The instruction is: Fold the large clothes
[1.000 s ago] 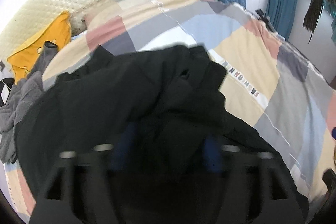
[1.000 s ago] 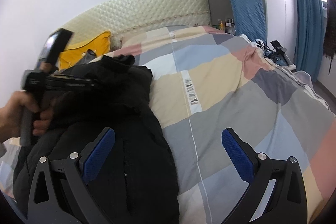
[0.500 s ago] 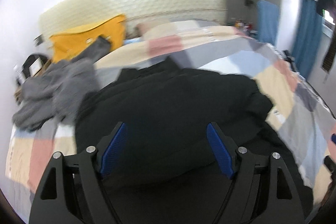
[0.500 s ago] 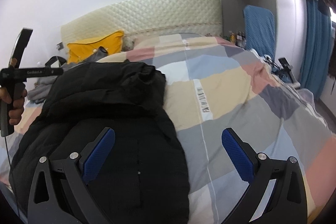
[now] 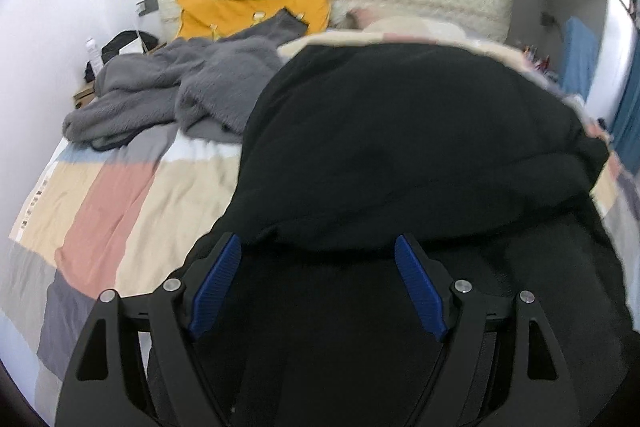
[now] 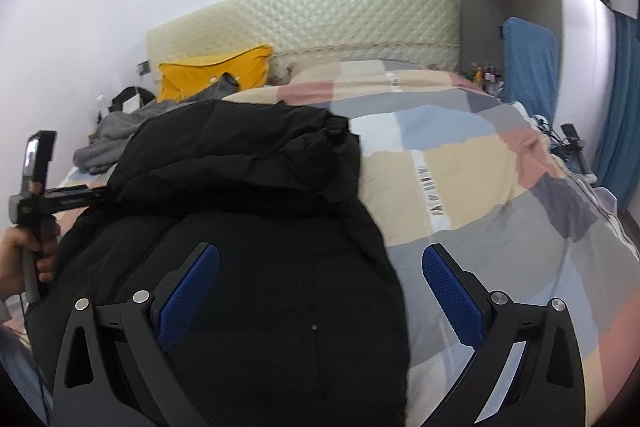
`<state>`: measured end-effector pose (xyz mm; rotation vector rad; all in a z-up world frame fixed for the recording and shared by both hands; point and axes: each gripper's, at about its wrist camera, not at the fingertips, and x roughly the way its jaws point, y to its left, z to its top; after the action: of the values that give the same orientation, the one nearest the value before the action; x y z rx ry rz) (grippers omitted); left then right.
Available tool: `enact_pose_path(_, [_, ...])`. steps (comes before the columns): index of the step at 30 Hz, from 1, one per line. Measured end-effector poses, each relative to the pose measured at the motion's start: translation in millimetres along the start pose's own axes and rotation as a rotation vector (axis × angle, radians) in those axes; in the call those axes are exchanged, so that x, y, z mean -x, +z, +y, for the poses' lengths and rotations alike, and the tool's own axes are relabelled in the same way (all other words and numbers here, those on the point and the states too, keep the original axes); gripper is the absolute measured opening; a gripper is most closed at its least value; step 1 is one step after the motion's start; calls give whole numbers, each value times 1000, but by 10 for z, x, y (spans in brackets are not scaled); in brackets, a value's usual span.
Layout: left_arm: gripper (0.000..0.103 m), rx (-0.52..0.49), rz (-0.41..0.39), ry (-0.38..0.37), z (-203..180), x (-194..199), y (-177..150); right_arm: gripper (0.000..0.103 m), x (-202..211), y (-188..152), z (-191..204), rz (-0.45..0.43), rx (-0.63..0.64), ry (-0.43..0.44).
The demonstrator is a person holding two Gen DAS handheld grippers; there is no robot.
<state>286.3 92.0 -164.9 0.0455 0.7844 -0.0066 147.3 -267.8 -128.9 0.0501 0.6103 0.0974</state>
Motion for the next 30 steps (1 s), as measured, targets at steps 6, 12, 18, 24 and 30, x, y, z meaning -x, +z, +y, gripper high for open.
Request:
enact_pose_path(6, [80, 43, 58, 37, 127, -176, -30, 102, -331, 214, 116, 0, 4, 80])
enact_pose_path(12, [80, 55, 122, 105, 282, -370, -56, 97, -1007, 398, -174, 84, -137, 132])
enact_pose_path(18, [80, 34, 164, 145, 354, -614, -104, 93, -1377, 513, -357, 86, -210, 196])
enact_pose_path(24, [80, 47, 174, 197, 367, -695, -89, 74, -1701, 578, -435, 86, -262, 255])
enact_pose_path(30, [80, 121, 171, 200, 425, -625, -46, 34, -1770, 667, -431, 62, -291, 294])
